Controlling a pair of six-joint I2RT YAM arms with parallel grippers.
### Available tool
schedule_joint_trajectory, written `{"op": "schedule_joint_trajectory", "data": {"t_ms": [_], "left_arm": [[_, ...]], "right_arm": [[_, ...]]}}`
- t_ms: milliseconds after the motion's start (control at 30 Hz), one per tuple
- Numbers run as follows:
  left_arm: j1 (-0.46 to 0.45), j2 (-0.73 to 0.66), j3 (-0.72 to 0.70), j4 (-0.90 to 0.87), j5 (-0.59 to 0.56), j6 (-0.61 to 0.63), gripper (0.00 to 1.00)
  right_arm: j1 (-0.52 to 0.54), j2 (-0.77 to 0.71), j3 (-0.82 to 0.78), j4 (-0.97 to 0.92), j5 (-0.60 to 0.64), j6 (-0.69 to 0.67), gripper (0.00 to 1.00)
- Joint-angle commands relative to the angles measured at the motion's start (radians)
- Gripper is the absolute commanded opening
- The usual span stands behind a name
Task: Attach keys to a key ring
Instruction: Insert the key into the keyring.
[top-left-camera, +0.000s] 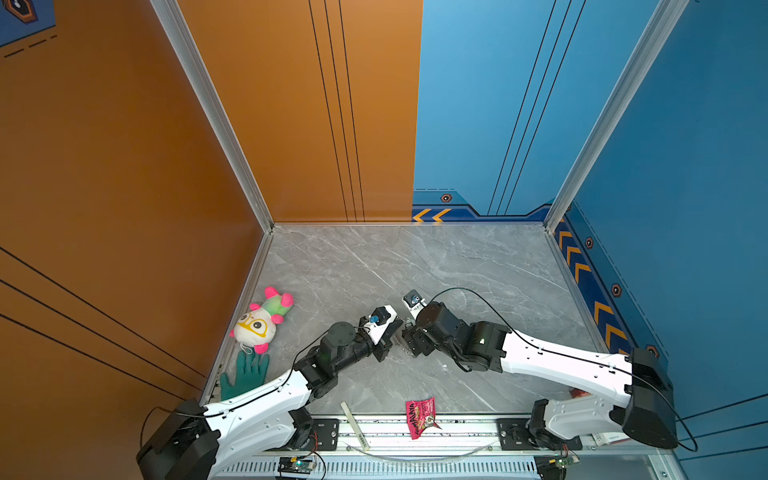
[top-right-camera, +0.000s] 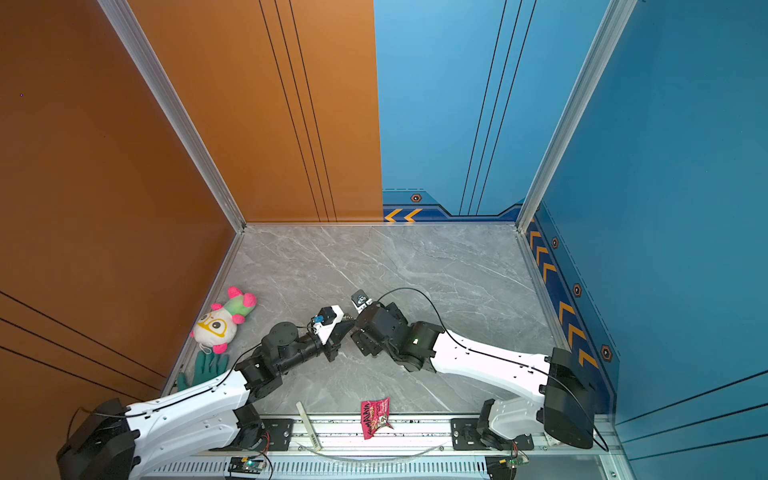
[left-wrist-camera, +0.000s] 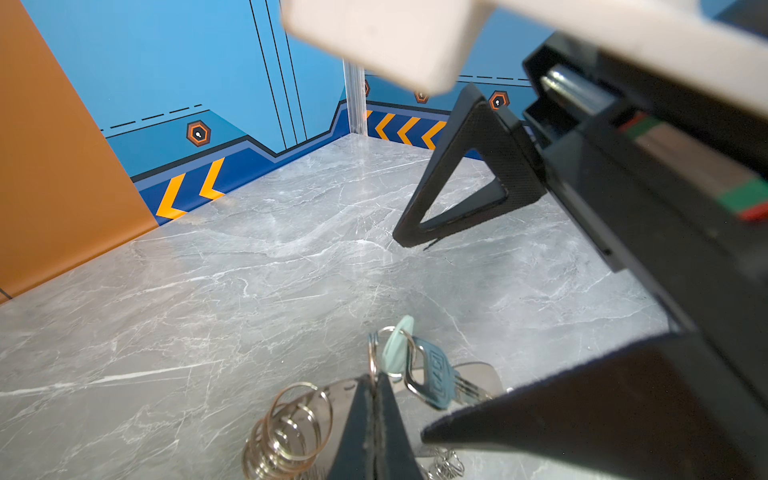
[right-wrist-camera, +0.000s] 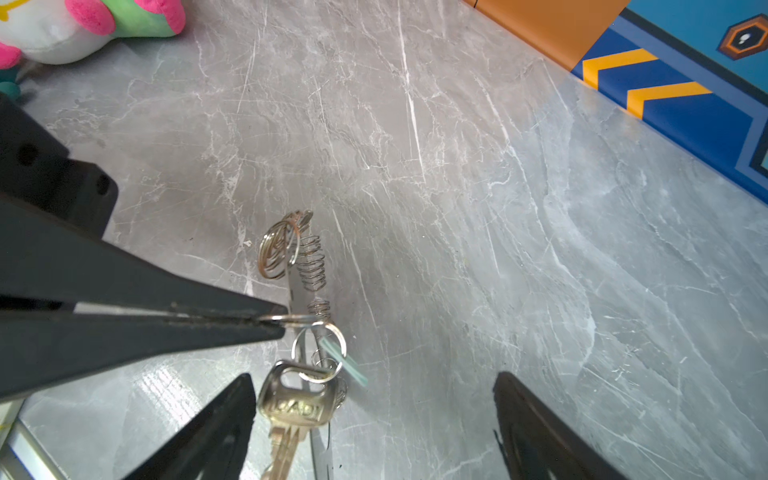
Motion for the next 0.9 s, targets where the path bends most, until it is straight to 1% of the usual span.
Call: {"op": "schedule_joint_trajectory", "data": {"t_ms": [0,233,600,700,733,833,867], "left_arm": [[0.009,-0.002,-0.007,0.049,-0.001,-0.009,0.00],[0.009,-0.003,-0.009,0.048,-0.005,-0.008,0.00],[0.009,-0.003,-0.009,0.048,0.000,-0.008,0.00],[0.009,-0.003,-0.008,0.048,0.013,-0.009,0.00],[0.009,-0.004,-0.008,0.048,0.019,-0.009,0.00],[0.008,-0.005,-0.005,0.050,0.056,-0.013,0.00],[0.007,-0.005,-0.005,0.052,0.069,-0.016,0.00]], "right_arm": [[0.007,-0.004,0.029,-0.019,0.063,-0.007,0.89],[0.007,-0.021,0.046,-0.071,0.129,-0.012,0.87],[-0.006,-0.050,0.031,-0.081,0.123,-0.006,0.87],[-0.043,-0.094,0.001,-0.055,0.048,-0.006,0.84],[-0.070,-0.121,-0.024,-0.024,0.001,-0.006,0.84],[-0.163,-0.197,-0.118,0.117,-0.220,0.005,0.81],[-0.193,-0.216,-0.157,0.177,-0.290,0.007,0.78]]}}
